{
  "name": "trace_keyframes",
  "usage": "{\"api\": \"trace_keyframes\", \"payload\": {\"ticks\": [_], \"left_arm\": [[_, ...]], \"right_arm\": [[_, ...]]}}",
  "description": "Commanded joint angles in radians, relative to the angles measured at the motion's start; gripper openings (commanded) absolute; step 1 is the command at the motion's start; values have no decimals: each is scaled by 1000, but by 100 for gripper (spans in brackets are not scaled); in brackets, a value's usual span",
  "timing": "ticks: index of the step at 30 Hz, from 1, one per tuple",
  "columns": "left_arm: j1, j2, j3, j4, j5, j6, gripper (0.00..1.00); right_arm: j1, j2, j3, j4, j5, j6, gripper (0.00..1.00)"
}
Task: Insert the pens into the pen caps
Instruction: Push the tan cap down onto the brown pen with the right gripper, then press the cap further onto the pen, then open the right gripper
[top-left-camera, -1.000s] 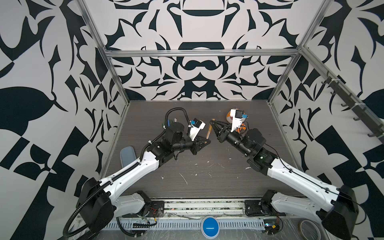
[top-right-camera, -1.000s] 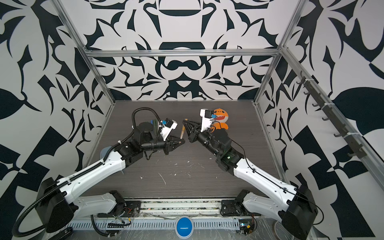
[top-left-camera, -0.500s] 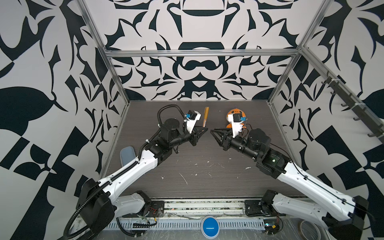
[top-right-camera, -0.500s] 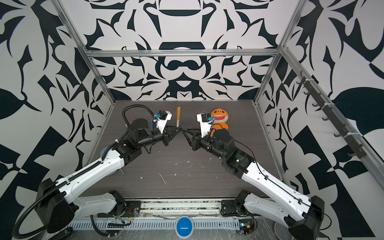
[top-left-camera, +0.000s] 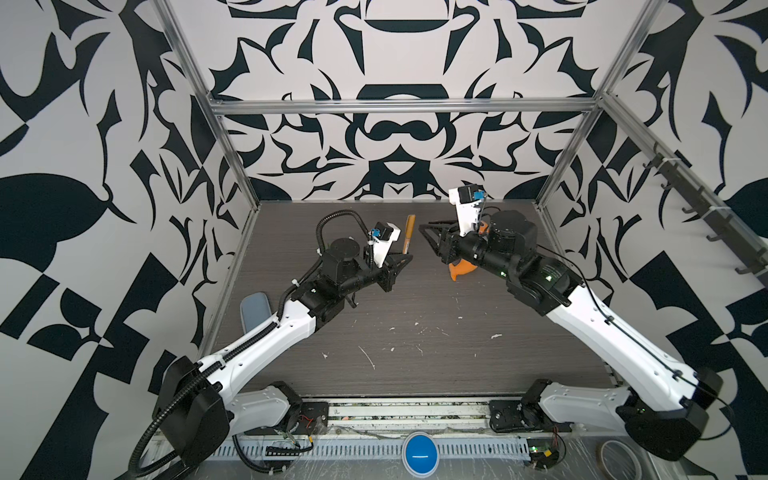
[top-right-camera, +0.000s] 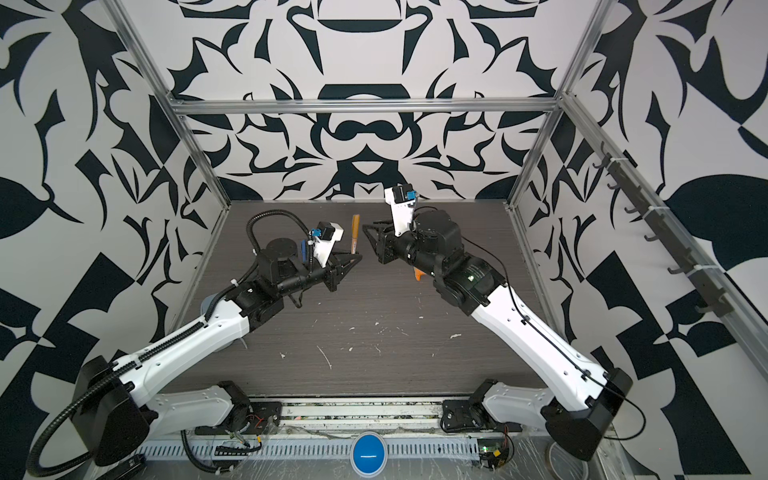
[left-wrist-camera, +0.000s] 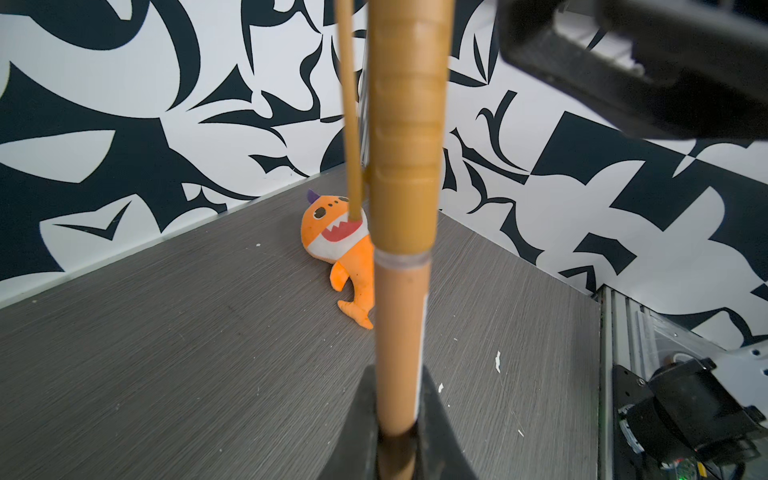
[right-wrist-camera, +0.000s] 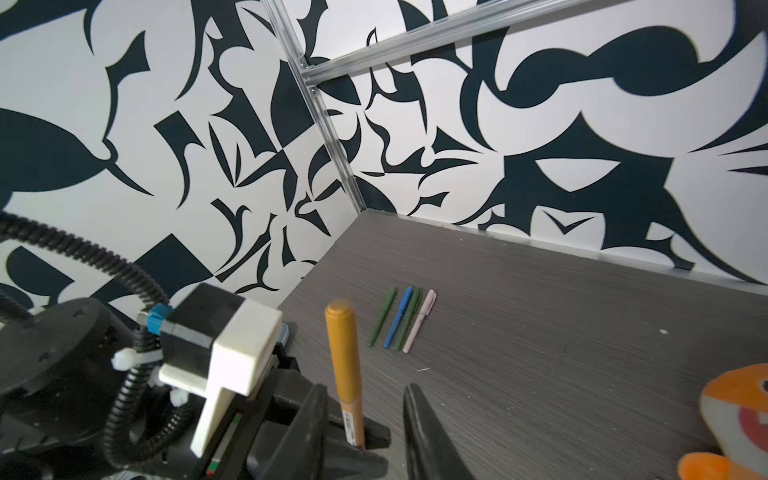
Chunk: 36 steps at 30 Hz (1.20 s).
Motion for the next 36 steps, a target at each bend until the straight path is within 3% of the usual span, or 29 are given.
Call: {"api": "trace_keyframes", "payload": {"ticks": [1,12,19,22,36], "left_arm": [[-1,-15,-2,-2,-1,14,3],[-2,-28,2,-9,6,13,3],[-2,-27,3,-11,12,12,2],[-1,-34,2,-7,5,1,2],[-1,-88,32,80,-50,-77,0]], "right_arm": [[2,18,81,0,-52,-18,36],[3,97,133,63,-3,-12,32],[1,143,150,-4,-77,-13,6],[4,134,112,0,-121,6,1],[8,59,-183,124,-163,88,0]]}}
